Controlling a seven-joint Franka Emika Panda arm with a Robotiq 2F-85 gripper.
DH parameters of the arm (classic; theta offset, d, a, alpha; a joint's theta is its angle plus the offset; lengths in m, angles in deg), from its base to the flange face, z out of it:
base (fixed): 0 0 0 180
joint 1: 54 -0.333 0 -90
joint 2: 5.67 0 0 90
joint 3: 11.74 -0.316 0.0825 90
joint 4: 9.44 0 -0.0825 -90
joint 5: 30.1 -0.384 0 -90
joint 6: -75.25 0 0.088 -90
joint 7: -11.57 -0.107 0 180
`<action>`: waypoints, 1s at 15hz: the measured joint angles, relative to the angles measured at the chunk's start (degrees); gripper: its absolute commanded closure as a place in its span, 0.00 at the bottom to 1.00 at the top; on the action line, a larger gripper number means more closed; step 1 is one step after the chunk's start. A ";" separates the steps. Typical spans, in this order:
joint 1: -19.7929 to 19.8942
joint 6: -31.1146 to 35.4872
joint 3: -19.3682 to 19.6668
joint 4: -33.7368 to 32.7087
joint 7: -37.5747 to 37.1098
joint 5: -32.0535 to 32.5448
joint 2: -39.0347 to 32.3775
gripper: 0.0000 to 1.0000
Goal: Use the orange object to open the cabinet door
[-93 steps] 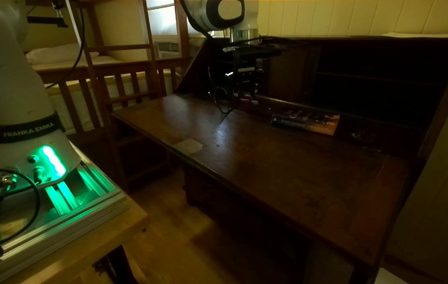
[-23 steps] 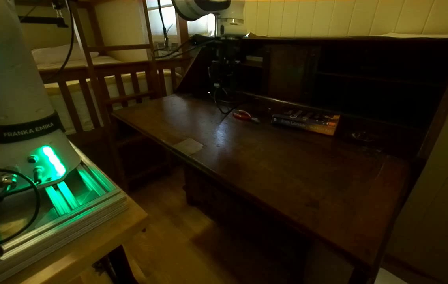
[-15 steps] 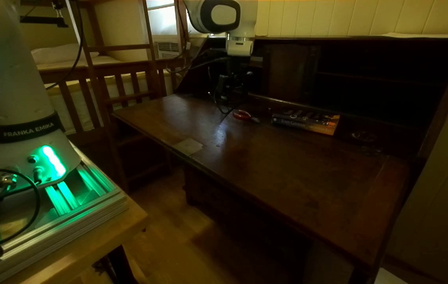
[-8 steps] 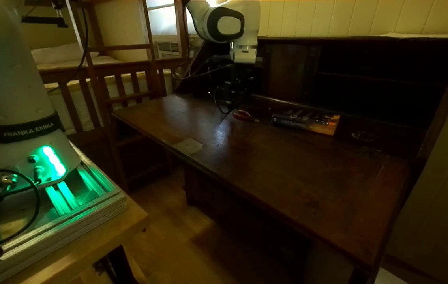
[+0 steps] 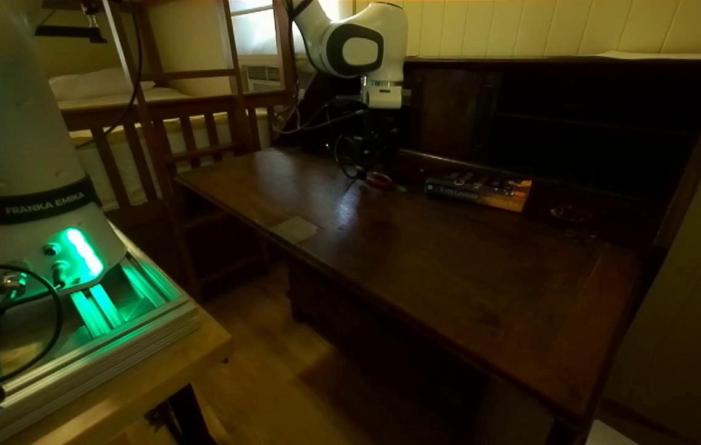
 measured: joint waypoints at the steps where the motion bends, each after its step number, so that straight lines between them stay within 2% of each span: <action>1: -0.21 0.79 0.06 0.15 -0.24 0.00 0.00 0.02; 2: -0.46 1.74 0.16 0.40 -0.47 0.00 0.00 0.26; 3: -0.74 2.63 0.30 0.72 -0.66 0.00 0.01 0.27; 4: -0.94 3.25 0.38 1.05 -0.80 0.00 0.01 0.32; 12: -2.27 4.19 1.35 1.60 -2.45 0.03 0.86 0.88; 13: -2.41 4.05 1.48 1.60 -2.80 0.06 0.96 0.45; 14: -2.54 3.86 1.64 1.60 -3.12 0.07 1.05 0.49; 15: -2.65 3.69 1.75 1.61 -3.36 0.12 1.09 0.49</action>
